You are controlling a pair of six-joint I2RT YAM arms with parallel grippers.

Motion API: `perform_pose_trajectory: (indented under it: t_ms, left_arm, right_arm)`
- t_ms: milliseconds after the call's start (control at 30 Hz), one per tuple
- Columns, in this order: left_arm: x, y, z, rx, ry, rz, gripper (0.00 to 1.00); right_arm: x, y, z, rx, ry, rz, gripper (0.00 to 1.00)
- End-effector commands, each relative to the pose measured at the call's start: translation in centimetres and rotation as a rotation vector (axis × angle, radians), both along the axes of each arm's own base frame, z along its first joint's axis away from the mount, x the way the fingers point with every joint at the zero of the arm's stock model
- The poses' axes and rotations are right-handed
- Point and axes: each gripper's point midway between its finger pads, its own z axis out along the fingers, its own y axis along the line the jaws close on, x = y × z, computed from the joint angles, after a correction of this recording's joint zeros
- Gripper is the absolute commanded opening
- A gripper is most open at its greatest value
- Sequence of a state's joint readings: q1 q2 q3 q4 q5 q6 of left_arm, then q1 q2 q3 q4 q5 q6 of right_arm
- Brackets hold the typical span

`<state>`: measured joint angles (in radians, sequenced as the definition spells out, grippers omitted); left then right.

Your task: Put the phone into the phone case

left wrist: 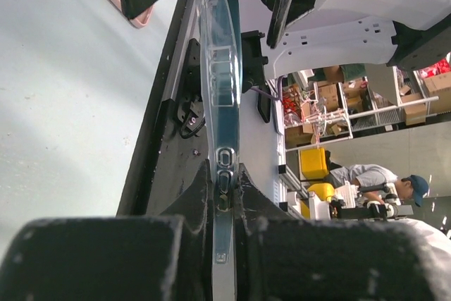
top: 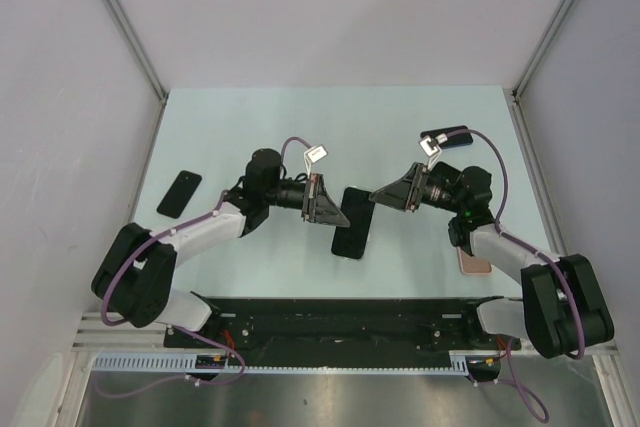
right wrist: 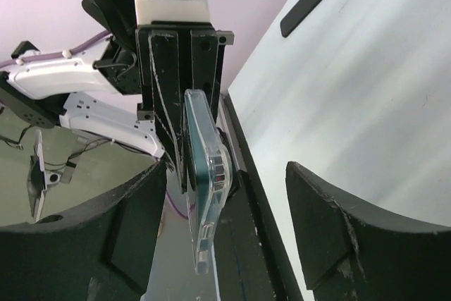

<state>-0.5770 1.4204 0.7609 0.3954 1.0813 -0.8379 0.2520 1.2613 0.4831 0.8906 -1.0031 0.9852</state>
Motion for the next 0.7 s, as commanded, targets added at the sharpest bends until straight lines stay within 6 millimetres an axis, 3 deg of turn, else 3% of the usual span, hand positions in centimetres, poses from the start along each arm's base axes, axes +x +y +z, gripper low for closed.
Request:
perform_pose_trajectory:
  t_ms: [0,200,233,300,400,433,467,667]
  left_arm:
    - [-0.3,-0.5,2.8,-0.077,-0.087,-0.064,0.00]
    - [0.2,-0.7,2.2,-0.061,-0.065,-0.056,0.00]
    - [0.3,-0.8,2.2,-0.061,-0.063,-0.058,0.00]
    - [0.4,-0.8,1.8,-0.050,-0.061,-0.056,0.00]
    - [1.7,-1.0,-0.3,0.064,-0.037,-0.005,0.00]
    - [2.0,-1.0,-0.6,0.085,-0.020,0.009,0.00]
    - [2.0,-1.1,-0.6,0.086,-0.010,0.004,0.00]
    - [3.2,-1.2,-2.0,0.159,0.002,0.053,0.00]
  right_arm:
    - [-0.6,0.4,1.7,-0.014,-0.109,0.016,0.71]
    - [-0.7,0.8,1.5,-0.013,-0.090,0.020,0.60]
    - [-0.9,1.0,1.5,-0.014,-0.092,0.027,0.50]
    - [-0.9,1.2,1.5,-0.017,-0.099,0.020,0.40]
    - [-0.3,1.2,1.2,-0.034,-0.117,-0.014,0.21]
    - [-0.1,1.1,0.9,-0.043,-0.116,-0.030,0.07]
    - [0.4,1.0,0.7,-0.050,-0.114,-0.051,0.02]
    - [0.4,0.9,1.5,-0.032,-0.134,-0.059,0.00]
